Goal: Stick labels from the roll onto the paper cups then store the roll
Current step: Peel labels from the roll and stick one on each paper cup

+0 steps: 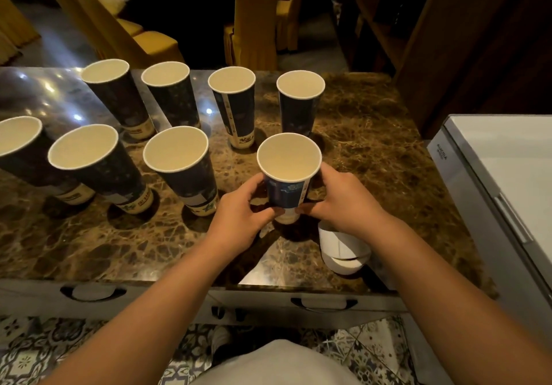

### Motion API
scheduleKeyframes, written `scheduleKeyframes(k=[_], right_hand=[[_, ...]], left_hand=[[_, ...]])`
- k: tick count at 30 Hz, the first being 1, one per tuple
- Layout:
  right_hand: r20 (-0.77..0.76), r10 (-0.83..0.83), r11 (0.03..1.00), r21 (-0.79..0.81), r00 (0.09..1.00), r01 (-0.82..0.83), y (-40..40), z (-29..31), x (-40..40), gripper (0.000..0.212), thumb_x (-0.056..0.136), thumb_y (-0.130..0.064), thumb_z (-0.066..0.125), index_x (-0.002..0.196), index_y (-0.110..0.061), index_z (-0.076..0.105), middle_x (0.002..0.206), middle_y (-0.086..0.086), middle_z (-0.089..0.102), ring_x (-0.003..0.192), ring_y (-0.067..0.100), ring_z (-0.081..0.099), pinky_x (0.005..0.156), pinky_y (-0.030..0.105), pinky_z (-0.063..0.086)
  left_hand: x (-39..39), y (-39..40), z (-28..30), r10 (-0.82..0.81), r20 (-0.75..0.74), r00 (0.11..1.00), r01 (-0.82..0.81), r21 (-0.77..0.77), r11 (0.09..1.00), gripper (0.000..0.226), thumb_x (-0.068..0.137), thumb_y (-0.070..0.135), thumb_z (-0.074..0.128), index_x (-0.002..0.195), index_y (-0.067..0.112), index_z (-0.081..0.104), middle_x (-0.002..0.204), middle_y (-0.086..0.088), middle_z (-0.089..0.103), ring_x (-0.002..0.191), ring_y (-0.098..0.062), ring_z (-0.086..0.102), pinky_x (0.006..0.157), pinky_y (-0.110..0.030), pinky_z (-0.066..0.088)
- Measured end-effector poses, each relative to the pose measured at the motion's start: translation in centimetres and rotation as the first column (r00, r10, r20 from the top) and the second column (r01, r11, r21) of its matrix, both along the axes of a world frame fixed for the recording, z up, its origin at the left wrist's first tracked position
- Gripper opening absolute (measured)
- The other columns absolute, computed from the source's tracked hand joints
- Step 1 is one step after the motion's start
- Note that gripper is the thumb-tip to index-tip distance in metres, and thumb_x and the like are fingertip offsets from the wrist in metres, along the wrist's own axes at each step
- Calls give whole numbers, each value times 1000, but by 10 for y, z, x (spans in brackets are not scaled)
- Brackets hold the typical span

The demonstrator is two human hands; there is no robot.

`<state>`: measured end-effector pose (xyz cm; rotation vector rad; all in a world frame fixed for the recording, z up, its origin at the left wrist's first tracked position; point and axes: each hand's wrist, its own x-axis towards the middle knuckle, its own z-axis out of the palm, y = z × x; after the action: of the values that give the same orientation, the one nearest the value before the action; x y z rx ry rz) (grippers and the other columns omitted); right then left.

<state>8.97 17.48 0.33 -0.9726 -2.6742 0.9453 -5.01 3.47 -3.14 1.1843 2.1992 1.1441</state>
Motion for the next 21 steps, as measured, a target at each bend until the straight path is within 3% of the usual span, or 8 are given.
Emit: scheduleKeyframes(k=[3,5,10,14,16,19,21], right_hand=[[59,27,999,41,998,-30,-1,0,4,78,77,-36,78,142,-29,37,135,-2,59,119,18,57,93,38,53],[70,9,999,48,997,-12,-1,4,12,73,80,-42,73,143,-30,38,135,-3,59,116,16,58,92,37,54],[-66,-76,997,2,995,76,-8,16,56,51,86,-51,59,134,-35,51,129,-8,61,113,10,58,93,31,50],[-21,-19,1000,14,1000,19,-14,8,89,47,84,-51,62,128,-36,56,130,-14,54,122,5,45,101,30,40],[5,37,998,42,999,-37,-15,0,98,41,83,-45,67,121,-32,62,134,-17,51,127,2,38,104,25,31],[-19,94,992,89,995,-92,-18,-8,103,10,83,-34,70,91,-30,67,133,-12,56,128,9,41,108,34,35],[-47,122,989,87,991,-118,-21,-8,107,6,83,-32,70,80,-31,64,127,-12,59,126,9,43,106,35,37]], left_hand=[[1,-1,-1,-3,32,999,3,-17,1000,68,81,24,77,142,26,46,134,10,59,124,-6,53,105,-33,46],[6,-6,-2,30,68,997,-28,-29,999,69,82,23,75,143,24,43,130,17,54,120,-1,52,102,-23,43],[33,-36,-20,116,28,993,-117,67,991,42,88,23,69,126,23,51,107,19,60,100,4,60,85,-17,52],[54,-44,-27,-47,-66,997,54,113,992,41,89,24,67,126,29,49,111,19,55,106,4,54,87,-10,46],[63,-34,-21,-179,-149,973,197,117,973,47,89,32,63,133,25,48,124,10,54,116,0,50,97,-15,42],[77,-12,-10,-337,-259,905,355,26,935,54,91,36,58,142,23,44,141,6,47,129,-10,40,107,-23,31],[83,-1,-6,-401,-301,865,412,-29,911,45,93,34,56,137,27,50,145,8,45,132,-14,37,110,-33,31]])
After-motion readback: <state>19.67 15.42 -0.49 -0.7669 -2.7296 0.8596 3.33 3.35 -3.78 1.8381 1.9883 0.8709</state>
